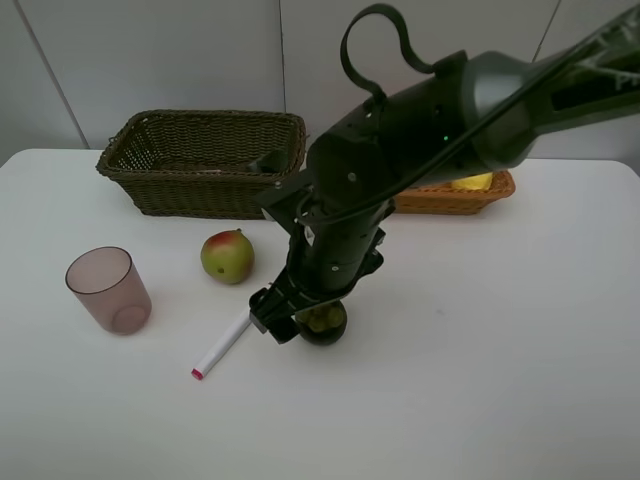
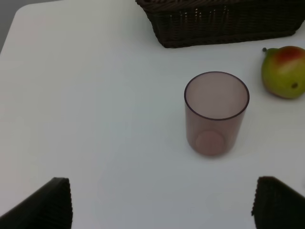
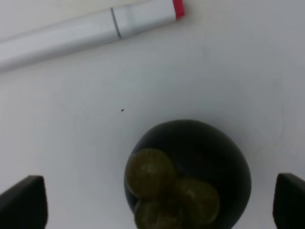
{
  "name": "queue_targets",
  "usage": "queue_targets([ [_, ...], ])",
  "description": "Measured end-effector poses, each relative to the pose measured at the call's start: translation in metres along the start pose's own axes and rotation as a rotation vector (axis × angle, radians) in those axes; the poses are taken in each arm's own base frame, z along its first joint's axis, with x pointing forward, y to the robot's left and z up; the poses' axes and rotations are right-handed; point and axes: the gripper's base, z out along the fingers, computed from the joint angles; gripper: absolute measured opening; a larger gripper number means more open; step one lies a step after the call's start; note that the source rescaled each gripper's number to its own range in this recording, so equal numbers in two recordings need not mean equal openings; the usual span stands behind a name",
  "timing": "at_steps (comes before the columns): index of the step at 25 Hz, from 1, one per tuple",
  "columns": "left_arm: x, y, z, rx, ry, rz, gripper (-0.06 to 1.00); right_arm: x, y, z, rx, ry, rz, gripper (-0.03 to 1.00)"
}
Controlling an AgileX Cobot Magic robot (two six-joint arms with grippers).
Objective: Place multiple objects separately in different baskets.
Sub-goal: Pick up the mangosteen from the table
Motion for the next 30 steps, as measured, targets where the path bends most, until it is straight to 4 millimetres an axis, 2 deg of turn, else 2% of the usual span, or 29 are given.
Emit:
queue_targets([
  [23,0.000,0.000,0.000,0.000,0.000,0.000,1.00,-0.002,0.000,0.003,0.000,-0.016,-0.004,1.00],
  [30,0.000,0.000,0.000,0.000,0.000,0.000,1.00,0.001,0.001,0.015,0.006,0.025,-0.011,1.00],
])
